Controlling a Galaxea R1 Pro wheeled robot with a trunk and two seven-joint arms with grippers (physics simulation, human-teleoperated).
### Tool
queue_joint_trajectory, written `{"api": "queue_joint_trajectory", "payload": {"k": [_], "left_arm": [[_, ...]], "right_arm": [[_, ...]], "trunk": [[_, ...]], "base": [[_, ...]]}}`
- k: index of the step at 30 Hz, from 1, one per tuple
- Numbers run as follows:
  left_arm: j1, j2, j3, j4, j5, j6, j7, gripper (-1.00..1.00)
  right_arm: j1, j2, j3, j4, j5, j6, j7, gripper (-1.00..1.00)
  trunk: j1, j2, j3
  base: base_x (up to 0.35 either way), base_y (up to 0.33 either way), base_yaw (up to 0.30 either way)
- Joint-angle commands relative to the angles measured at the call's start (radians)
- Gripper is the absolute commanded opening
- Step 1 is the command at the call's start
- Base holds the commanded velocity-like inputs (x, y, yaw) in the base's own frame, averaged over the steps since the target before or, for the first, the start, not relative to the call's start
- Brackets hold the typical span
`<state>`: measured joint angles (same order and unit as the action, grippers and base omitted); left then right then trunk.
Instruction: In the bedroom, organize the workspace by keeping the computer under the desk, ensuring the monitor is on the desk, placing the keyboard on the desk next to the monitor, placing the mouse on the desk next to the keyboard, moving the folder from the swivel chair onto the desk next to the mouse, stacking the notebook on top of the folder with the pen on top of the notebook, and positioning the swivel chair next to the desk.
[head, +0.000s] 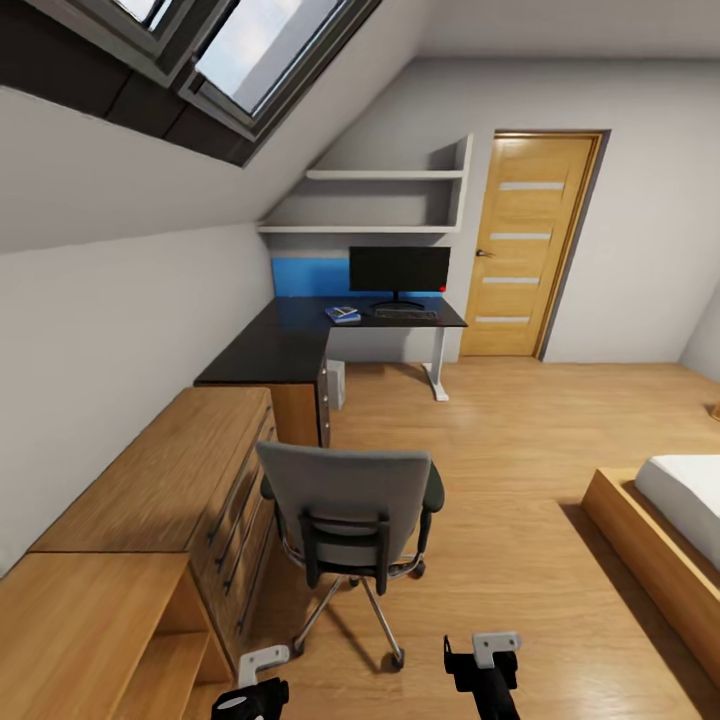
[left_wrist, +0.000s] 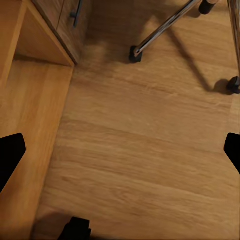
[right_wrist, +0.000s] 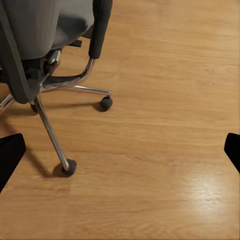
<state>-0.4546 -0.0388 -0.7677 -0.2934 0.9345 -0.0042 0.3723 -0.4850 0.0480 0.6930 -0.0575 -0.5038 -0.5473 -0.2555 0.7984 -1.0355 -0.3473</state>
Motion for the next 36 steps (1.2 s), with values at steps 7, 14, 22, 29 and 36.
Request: {"api": "queue_joint_trajectory", "payload": {"k": [7,14,22,29,36], "left_arm": [[-0.001,0.000,-0.008,-0.001,0.007,0.000,0.007,1.00],[-0.001,0.000,-0.008,-0.001,0.007,0.000,0.008,1.00],[-0.001,0.000,-0.009,-0.001,0.007,0.000,0.008,1.00],[-0.001,-0.001,-0.010,0.014,0.009,0.000,0.007,1.00],[-0.001,-0.001,-0.007,0.016,0.012,0.000,0.007,1.00]], "right_arm": [[0.000,0.000,0.008,0.000,-0.005,-0.002,-0.005,1.00],[0.000,-0.001,0.008,0.000,-0.005,-0.002,-0.005,1.00],[0.000,-0.002,0.008,-0.001,-0.005,-0.002,-0.005,1.00],[0.000,-0.002,0.008,-0.001,-0.005,-0.002,-0.005,1.00],[0.000,-0.002,0.007,-0.001,-0.005,-0.002,-0.005,1.00]], "trunk": [[0.027,-0.050,-0.023],[0.054,-0.099,-0.045],[0.084,-0.155,-0.070],[0.111,-0.204,-0.092],[0.138,-0.253,-0.114]], "base": [[0.000,0.000,0.045],[0.000,0.000,0.004],[0.000,0.000,0.000],[0.000,0.000,0.000],[0.000,0.000,0.000]]}}
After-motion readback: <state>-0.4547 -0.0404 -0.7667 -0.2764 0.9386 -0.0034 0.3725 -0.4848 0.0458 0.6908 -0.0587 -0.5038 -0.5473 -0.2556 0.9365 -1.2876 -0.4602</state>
